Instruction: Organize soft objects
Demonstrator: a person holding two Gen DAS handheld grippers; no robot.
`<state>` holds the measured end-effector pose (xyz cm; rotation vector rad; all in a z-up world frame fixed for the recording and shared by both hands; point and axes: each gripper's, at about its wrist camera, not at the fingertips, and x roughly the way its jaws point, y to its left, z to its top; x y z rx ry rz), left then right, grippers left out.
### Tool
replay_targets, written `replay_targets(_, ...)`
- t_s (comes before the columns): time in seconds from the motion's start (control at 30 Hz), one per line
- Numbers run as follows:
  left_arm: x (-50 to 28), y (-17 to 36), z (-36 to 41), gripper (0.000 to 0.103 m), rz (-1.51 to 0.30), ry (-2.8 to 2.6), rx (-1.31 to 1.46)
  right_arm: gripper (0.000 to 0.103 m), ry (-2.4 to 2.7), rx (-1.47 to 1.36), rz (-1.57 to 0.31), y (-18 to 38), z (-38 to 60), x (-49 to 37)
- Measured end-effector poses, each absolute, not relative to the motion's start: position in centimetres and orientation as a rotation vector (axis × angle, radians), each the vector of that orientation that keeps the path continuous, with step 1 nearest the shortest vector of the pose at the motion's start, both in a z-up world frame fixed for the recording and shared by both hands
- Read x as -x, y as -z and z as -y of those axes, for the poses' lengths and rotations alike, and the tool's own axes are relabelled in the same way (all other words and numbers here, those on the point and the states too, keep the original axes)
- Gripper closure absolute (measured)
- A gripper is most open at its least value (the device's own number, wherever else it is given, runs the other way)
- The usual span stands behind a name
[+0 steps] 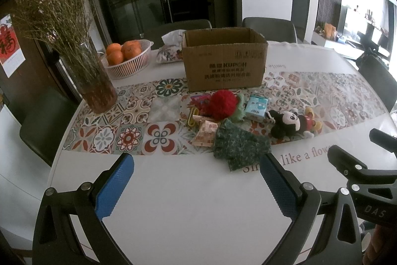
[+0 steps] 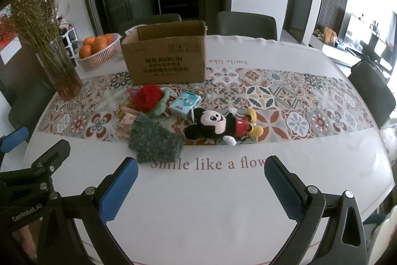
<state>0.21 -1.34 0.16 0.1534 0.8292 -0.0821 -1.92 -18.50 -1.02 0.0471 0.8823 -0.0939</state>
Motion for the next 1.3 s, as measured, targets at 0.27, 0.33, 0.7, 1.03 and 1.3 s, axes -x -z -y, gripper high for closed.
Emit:
replay_targets(0.27, -0.1, -0.1, 1.1, 0.0, -0.828, 0.084, -0.153, 0.0, 0.094, -0.048, -0.884, 1.1, 18.5, 1.8)
replay_targets(0.33, -0.1, -0.1, 1.1, 0.0, -0.828, 0.084, -0.153, 0.0, 0.095, -0.048, -0.884, 1.1, 18.4, 1.8)
replay_targets(0.7, -0.1, 0.0, 1.0, 0.0, -0.83, 0.086, -0.152, 0.0, 0.095, -0.047, -0.886, 1.2, 18.5, 1.7)
replay_targets(1.03, 0.0, 0.9, 0.5, 0.0, -0.835, 0.103, -0.149, 0.0, 0.098, -0.051, -0.894, 1.5, 18.3, 1.5)
replay_targets(1.3, -0.3, 1.4, 0.4, 0.0, -0.853, 0.136, -0.146, 0.0, 0.105, -0.056, -0.914, 1.8, 17.8, 1.1)
